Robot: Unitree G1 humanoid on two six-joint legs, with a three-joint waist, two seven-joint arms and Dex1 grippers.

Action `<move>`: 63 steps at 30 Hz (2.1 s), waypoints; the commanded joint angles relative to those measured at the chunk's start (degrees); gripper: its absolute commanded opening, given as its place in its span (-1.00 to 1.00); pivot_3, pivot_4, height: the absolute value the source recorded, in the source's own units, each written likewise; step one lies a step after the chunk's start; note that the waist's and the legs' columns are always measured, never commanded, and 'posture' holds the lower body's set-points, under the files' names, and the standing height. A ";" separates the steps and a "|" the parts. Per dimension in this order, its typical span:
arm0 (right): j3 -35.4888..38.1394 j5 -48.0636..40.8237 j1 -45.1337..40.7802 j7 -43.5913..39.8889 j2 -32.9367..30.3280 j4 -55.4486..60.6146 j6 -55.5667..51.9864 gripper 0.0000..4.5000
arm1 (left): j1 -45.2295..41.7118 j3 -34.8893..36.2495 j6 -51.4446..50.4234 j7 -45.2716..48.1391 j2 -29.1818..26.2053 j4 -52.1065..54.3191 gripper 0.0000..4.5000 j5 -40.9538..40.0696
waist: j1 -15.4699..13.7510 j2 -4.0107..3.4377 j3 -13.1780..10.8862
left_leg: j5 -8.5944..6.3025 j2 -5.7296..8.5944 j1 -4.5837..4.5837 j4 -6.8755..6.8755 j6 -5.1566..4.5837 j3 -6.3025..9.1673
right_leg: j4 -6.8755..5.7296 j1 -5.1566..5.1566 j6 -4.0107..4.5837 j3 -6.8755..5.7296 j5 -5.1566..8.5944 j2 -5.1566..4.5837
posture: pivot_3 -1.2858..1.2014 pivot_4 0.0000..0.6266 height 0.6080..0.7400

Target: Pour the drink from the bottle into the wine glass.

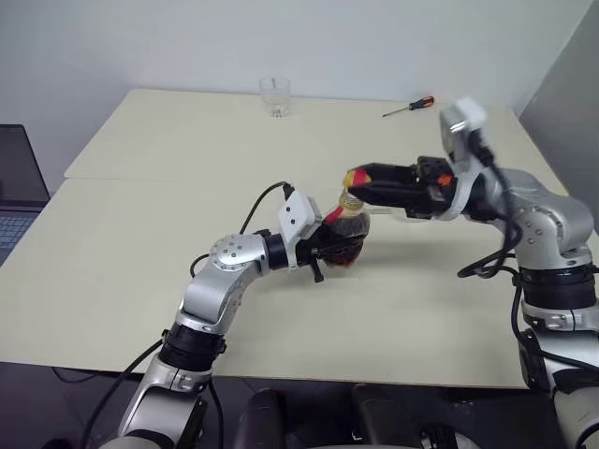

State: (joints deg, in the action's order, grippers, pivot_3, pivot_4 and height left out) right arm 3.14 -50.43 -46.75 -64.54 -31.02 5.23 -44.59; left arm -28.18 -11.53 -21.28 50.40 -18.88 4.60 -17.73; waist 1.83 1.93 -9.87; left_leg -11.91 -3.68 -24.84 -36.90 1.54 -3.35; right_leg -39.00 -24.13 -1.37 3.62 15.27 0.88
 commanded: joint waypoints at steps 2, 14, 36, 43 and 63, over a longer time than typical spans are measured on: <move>4.56 -7.10 -0.47 4.34 1.49 3.79 -3.70 -0.46 | -0.74 0.15 0.47 -0.11 0.35 1.63 -0.67 -0.43 | -0.03 0.00 0.00 | 0.00 0.00 0.00 0.00 0.00 0.02 | -0.01 0.00 0.00 -0.02 0.00 0.00 | 0.03 -0.52 1.00; 14.08 7.77 11.31 28.33 -3.44 3.58 2.82 -0.46 | -0.33 1.42 0.81 -1.41 -0.09 1.40 -0.68 -0.03 | -0.26 0.02 0.01 | 0.00 0.04 -0.01 -0.03 0.00 -0.04 | 0.02 0.04 -0.05 0.00 0.03 -0.06 | 0.03 -0.52 1.00; 22.68 30.05 36.06 63.47 8.61 0.16 10.10 0.10 | -1.13 1.91 0.97 -2.96 0.29 -0.15 -0.68 -0.35 | 0.10 -0.12 0.07 | 0.01 0.07 0.08 0.01 0.01 -0.11 | -0.02 0.02 -0.24 0.21 0.12 0.01 | 0.03 -0.52 1.00; 21.84 28.14 35.18 59.36 5.50 4.20 7.63 1.00 | -0.72 2.17 0.78 -3.16 -0.05 0.02 -0.68 -0.30 | 0.10 -0.13 0.08 | 0.00 0.06 0.08 0.01 0.01 -0.10 | -0.03 0.02 -0.24 0.21 0.12 0.01 | 0.03 -0.52 1.00; 8.43 -3.07 21.98 39.34 -6.47 33.55 -19.68 1.00 | 0.19 14.82 11.40 -17.83 -1.30 -14.95 -0.68 4.47 | -0.09 -0.03 0.04 | 0.00 0.03 0.01 -0.06 0.00 0.00 | 0.00 0.07 -0.24 0.08 0.12 -0.05 | 0.03 -0.52 1.00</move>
State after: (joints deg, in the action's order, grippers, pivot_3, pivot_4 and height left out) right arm 11.93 -51.28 -23.73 -24.23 -36.72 36.20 -63.72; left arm -25.88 0.96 -13.19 34.74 -20.02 -10.41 -13.82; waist 1.73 1.91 -9.83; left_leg -11.91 -3.64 -24.82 -36.97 1.54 -3.37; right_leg -39.00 -24.06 -1.61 3.69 15.39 0.81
